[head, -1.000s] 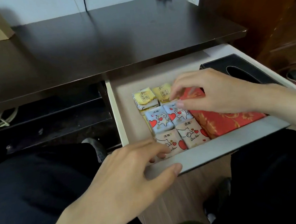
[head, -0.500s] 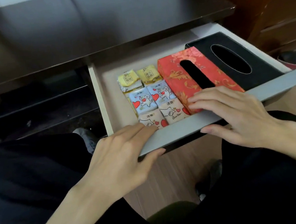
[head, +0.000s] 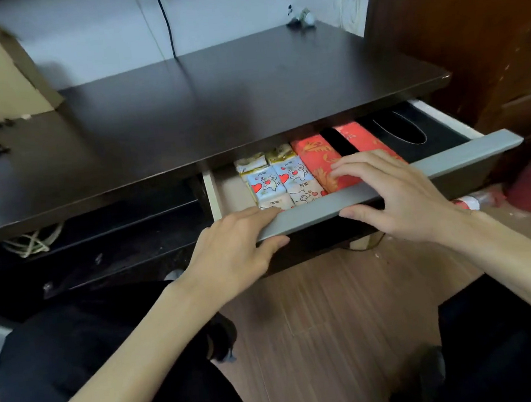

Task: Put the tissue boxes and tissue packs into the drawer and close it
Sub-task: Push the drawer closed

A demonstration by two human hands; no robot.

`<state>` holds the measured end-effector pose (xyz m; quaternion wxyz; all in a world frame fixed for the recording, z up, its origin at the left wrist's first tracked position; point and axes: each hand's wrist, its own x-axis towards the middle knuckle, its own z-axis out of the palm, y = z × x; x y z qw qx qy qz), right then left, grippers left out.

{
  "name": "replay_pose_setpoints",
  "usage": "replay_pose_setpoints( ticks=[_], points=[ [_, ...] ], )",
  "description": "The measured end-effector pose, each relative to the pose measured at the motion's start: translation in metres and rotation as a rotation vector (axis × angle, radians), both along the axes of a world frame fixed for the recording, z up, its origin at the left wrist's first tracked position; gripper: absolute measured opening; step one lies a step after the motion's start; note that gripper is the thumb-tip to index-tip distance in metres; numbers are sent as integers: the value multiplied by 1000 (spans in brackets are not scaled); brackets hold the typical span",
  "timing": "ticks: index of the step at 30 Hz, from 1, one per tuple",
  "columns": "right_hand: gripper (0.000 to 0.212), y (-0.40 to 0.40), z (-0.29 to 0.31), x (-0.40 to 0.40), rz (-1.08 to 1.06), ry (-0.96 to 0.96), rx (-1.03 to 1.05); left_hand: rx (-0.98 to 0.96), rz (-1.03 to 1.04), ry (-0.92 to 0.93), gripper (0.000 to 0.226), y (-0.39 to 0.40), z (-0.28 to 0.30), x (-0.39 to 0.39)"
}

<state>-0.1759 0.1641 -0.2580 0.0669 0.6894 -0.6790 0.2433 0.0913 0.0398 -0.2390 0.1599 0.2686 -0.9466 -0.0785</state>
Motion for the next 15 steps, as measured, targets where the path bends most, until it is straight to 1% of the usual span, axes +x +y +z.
replay_pose_setpoints(
  ticks=[2, 5, 9, 11, 13, 14, 15],
  points=[
    [56, -9, 0, -2, -5, -41, -40, -7, 33, 38, 48, -9, -3, -4],
    [45, -20, -2, -4, 6, -97, -106, -10, 96, 88, 48, -18, -6, -10],
    [27, -17, -12, -10, 38, -174, -176, 87, 162, 203, 41, -22, -5, -7],
    [21, -6, -17, -18, 10, -207, -230, 105, 175, 265, 34, -19, -5, 1],
    [22, 10, -22, -30, -96, -230, -324, 101, 220, 371, 28, -14, -9, 16],
    [26, 18, -26, -38, -194, -249, -376, 130, 266, 463, 29, -9, -13, 23],
    [35, 26, -29, -45, -322, -279, -419, 192, 329, 573, 33, -1, -19, 31]
  ],
)
